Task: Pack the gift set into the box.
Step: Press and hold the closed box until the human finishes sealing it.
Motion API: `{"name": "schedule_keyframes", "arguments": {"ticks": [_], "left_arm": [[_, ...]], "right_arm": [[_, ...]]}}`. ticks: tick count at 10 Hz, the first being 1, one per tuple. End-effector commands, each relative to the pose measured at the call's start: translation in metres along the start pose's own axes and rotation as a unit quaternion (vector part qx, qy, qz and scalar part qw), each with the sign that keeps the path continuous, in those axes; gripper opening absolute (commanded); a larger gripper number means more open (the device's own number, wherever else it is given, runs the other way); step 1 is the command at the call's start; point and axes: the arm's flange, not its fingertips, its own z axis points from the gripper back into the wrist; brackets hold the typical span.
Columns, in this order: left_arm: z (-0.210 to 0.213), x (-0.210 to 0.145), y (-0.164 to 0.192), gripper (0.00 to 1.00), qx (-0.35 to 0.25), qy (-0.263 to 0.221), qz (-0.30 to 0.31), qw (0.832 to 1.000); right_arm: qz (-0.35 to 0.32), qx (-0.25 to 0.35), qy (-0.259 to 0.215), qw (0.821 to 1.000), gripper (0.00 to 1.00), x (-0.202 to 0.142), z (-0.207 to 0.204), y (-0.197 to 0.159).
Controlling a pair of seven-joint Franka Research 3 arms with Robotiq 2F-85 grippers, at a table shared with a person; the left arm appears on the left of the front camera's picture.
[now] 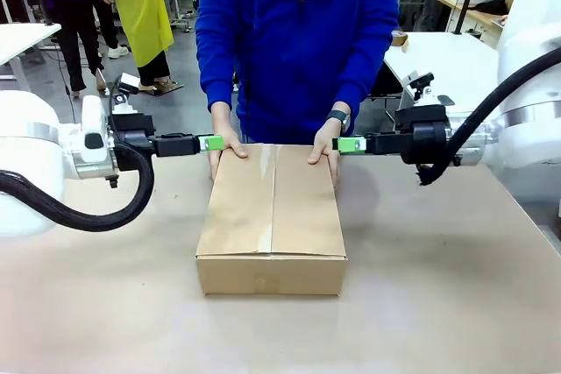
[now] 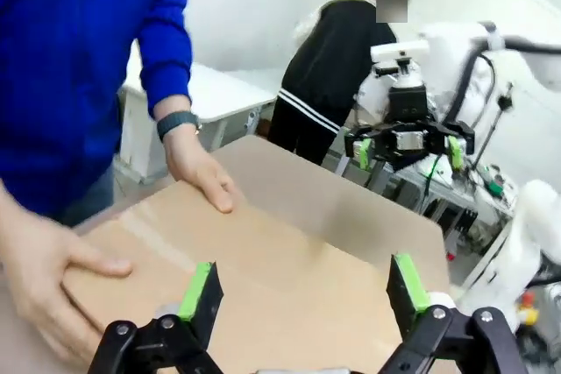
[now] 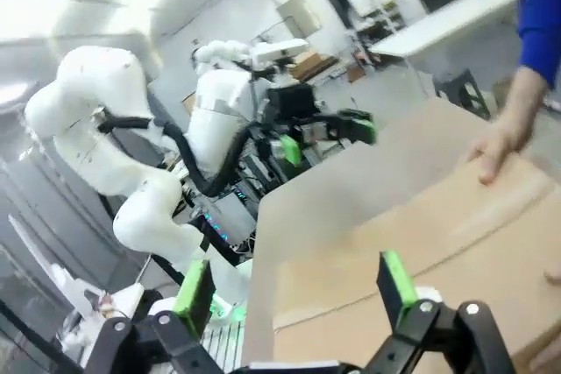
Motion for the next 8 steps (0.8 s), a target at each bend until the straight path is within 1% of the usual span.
{"name": "schedule_keyframes", "arguments": {"ticks": [1,2,3,4,5,6,7,8], "left_arm": [[-0.024,-0.032,0.01,1.0,-0.045,0.015,-0.119,0.992],[-0.027,-0.039,0.012,1.0,-0.061,0.026,-0.128,0.99],[-0.029,-0.044,0.014,1.0,-0.074,0.055,-0.134,0.987],[-0.034,-0.05,0.015,1.0,-0.085,0.087,-0.135,0.983],[-0.039,-0.056,0.018,1.0,-0.092,0.119,-0.14,0.979],[-0.043,-0.06,0.023,1.0,-0.086,0.153,-0.145,0.974],[-0.048,-0.063,0.028,1.0,-0.083,0.171,-0.14,0.972],[-0.052,-0.064,0.032,1.0,-0.077,0.182,-0.147,0.969]], "right_arm": [[0.1,0.036,-0.01,0.994,1.0,-0.016,-0.022,-0.037],[0.136,0.064,0.018,0.988,1.0,-0.022,-0.028,-0.043],[0.168,0.069,0.041,0.983,1.0,-0.03,-0.036,-0.051],[0.187,0.046,0.073,0.979,1.0,-0.037,-0.042,-0.06],[0.212,-0.001,0.097,0.972,1.0,-0.042,-0.047,-0.066],[0.223,-0.017,0.111,0.968,1.0,-0.044,-0.05,-0.069],[0.221,-0.034,0.138,0.965,1.0,-0.046,-0.054,-0.071],[0.23,-0.064,0.159,0.958,1.0,-0.05,-0.057,-0.075]]}}
